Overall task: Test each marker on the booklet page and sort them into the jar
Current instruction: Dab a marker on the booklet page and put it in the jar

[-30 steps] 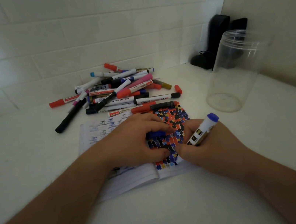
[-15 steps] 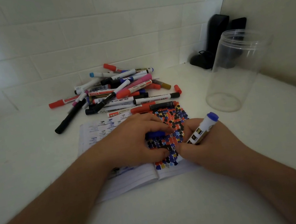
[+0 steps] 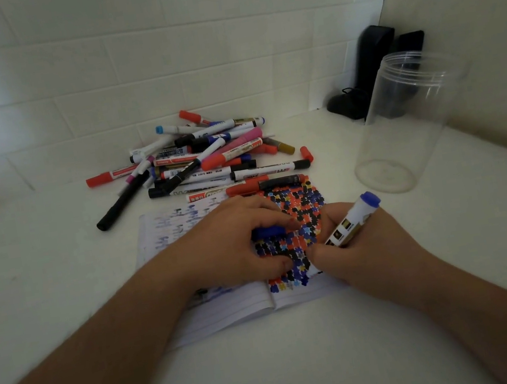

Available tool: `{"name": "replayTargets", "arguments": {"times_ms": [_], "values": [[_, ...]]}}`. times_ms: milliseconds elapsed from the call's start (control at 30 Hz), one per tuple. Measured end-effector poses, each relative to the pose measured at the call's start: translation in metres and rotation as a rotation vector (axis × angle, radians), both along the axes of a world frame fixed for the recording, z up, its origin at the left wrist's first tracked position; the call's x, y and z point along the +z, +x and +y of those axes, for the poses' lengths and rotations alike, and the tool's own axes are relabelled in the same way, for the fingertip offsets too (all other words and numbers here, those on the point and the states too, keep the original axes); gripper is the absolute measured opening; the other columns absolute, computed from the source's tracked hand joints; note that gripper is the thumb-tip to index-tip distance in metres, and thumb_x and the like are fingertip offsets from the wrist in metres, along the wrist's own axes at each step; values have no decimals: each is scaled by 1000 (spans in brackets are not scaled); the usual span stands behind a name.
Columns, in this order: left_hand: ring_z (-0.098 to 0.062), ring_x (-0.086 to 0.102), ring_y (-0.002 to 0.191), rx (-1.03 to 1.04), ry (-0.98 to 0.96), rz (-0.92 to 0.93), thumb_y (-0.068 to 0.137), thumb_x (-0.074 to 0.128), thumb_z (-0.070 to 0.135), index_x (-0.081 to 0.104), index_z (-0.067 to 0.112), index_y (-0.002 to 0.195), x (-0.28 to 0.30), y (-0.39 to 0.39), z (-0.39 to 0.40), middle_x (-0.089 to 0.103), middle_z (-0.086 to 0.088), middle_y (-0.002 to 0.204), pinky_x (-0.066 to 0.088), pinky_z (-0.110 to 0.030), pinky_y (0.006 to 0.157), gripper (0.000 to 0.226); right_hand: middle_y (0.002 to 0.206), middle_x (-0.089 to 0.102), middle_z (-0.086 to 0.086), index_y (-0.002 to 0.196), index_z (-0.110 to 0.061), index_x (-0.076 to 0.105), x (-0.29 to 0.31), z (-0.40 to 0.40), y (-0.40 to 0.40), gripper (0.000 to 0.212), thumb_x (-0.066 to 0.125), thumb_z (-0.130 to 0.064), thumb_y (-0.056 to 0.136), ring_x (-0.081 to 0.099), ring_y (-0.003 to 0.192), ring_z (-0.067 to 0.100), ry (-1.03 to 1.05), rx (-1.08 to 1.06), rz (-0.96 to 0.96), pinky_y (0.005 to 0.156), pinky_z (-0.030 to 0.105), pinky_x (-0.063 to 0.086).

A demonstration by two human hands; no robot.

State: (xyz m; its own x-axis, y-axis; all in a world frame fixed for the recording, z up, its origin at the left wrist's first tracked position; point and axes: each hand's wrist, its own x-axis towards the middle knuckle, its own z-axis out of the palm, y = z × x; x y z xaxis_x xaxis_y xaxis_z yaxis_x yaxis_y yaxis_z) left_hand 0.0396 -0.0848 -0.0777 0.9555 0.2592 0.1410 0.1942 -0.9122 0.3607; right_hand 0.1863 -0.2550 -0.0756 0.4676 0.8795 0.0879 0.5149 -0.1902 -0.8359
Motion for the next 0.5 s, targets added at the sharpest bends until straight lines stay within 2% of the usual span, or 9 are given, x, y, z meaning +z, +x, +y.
{"name": "replayTargets", "arguments": {"times_ms": [67, 133, 200, 267, 333, 400, 433, 500], "values": [[1, 42, 121, 0, 3, 21, 83, 75, 56, 60, 46, 135, 1, 1, 1, 50, 24, 135, 37, -26, 103, 55, 66, 56, 20, 74, -1, 54, 0, -1, 0, 24, 75, -11, 79, 46, 52, 13, -27, 22, -7, 48, 25, 41], [3, 41, 124, -2, -11, 32, 93, 68, 47, 58, 47, 137, 2, 2, 2, 52, 24, 138, 37, -25, 105, 46, 67, 58, 22, 73, -1, 54, 2, 0, 1, 23, 75, -9, 79, 47, 50, 12, -15, 23, 17, 48, 21, 41], [8, 45, 121, 21, -83, -2, 100, 63, 28, 55, 45, 142, 3, 2, 1, 58, 25, 135, 37, -17, 105, 46, 63, 62, 19, 73, -3, 57, 6, 0, 3, 20, 75, -6, 81, 48, 47, 10, 50, 16, 109, 45, 17, 39], [10, 52, 118, 93, -181, -51, 101, 63, 21, 50, 47, 146, 3, 0, 1, 63, 28, 128, 39, -13, 103, 54, 57, 60, 10, 77, -6, 60, 11, 0, 11, 19, 78, -8, 82, 46, 44, 10, 153, 33, 272, 41, 21, 36], [11, 54, 117, 158, -248, -119, 101, 63, 23, 53, 48, 143, 2, -3, 3, 64, 30, 126, 40, -11, 101, 49, 55, 53, 6, 81, -11, 62, 15, -2, 21, 30, 88, -24, 73, 40, 42, 13, 262, 56, 428, 40, 21, 33], [14, 56, 109, 195, -272, -171, 103, 57, 26, 60, 44, 136, 2, -4, 3, 64, 31, 117, 38, -3, 93, 37, 57, 51, 6, 81, -16, 67, 16, -4, 28, 43, 92, -46, 64, 40, 44, 15, 330, 99, 479, 41, 20, 34], [15, 57, 102, 205, -277, -183, 105, 53, 28, 62, 42, 135, 3, -3, 3, 63, 34, 107, 38, 0, 86, 34, 58, 52, 6, 81, -18, 69, 16, -5, 29, 45, 92, -52, 63, 42, 46, 16, 347, 112, 496, 41, 20, 36], [14, 58, 96, 216, -282, -192, 107, 48, 28, 62, 41, 134, 4, -3, 0, 58, 36, 97, 37, -2, 79, 33, 62, 57, 6, 82, -20, 73, 16, -6, 29, 39, 89, -52, 69, 49, 51, 17, 346, 100, 546, 47, 21, 39]]}}
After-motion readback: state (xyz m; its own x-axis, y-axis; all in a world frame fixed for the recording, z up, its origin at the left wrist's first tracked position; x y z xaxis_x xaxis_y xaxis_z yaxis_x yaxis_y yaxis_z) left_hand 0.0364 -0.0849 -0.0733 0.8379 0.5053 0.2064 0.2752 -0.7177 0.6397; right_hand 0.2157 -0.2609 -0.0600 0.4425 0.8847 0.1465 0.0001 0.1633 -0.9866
